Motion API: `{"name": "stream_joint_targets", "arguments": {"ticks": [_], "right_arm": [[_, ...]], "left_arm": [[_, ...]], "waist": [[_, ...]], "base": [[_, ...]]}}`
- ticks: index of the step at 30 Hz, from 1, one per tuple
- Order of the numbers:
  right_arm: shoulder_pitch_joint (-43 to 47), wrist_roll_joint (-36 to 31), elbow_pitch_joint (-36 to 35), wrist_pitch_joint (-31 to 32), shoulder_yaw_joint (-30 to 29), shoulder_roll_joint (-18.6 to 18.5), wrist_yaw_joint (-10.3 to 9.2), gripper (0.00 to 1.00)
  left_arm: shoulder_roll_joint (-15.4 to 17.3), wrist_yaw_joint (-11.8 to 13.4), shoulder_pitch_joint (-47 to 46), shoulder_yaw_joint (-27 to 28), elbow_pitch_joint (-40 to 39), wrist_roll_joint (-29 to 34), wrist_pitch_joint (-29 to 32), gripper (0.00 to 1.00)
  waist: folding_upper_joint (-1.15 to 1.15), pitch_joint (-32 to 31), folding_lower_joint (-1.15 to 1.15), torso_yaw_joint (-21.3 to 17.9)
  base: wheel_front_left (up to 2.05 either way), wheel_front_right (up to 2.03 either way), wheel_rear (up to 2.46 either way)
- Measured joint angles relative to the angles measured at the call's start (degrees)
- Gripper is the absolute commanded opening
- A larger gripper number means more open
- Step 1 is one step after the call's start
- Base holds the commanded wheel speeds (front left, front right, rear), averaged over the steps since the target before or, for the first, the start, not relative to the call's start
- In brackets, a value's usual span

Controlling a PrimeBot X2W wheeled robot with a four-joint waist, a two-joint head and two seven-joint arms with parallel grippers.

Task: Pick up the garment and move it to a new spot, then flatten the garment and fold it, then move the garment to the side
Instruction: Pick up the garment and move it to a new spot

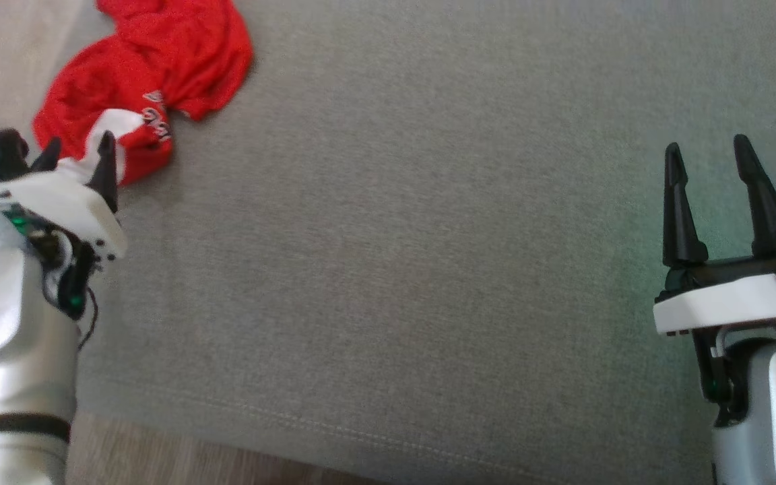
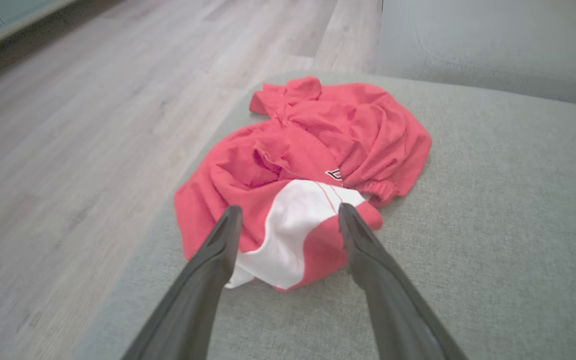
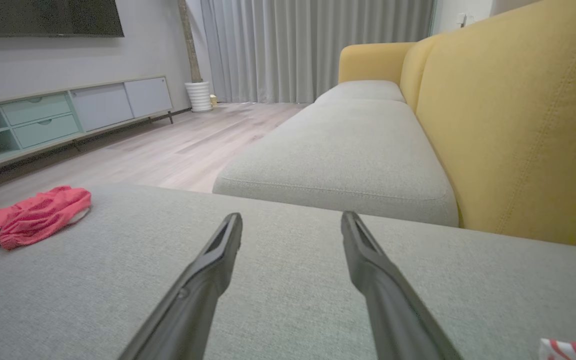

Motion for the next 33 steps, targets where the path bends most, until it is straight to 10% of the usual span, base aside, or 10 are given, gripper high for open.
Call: {"name": "stream_joint_targets", "arguments": {"ticks": [14,15,16,33], "right_arm": [[-1.27,-0.53,-2.48,0.97,0.6,-0.02,0.0,1.0],[-1.27,-0.53,-2.48,0.97,0.6,-0.02,0.0,1.0],[-1.27,-0.53,-2.48,0.97,0.58,-0.03,0.0,1.0],[-1.33,2.87,3.89,-2.9,0.82,-0.02,0.0,1.0]], "left_arm": [[3.5,-0.46,-10.96,-5.11,16.02,0.35,3.67,0.98],[3.41,-0.46,-11.33,-5.58,16.8,0.0,3.79,0.29],[3.24,-0.46,-11.62,-6.36,17.3,-0.32,3.8,0.0],[3.31,-0.46,-12.06,-8.08,13.5,-7.42,-10.67,0.0]], "waist": [[0.0,6.0,-0.01,-4.64],[0.0,6.11,-0.01,-4.8],[0.0,6.16,-0.01,-4.88],[0.0,-2.99,-0.01,-6.11]], "base": [[0.0,0.0,0.0],[0.0,0.0,0.0],[0.0,0.0,0.0],[0.0,0.0,0.0]]}}
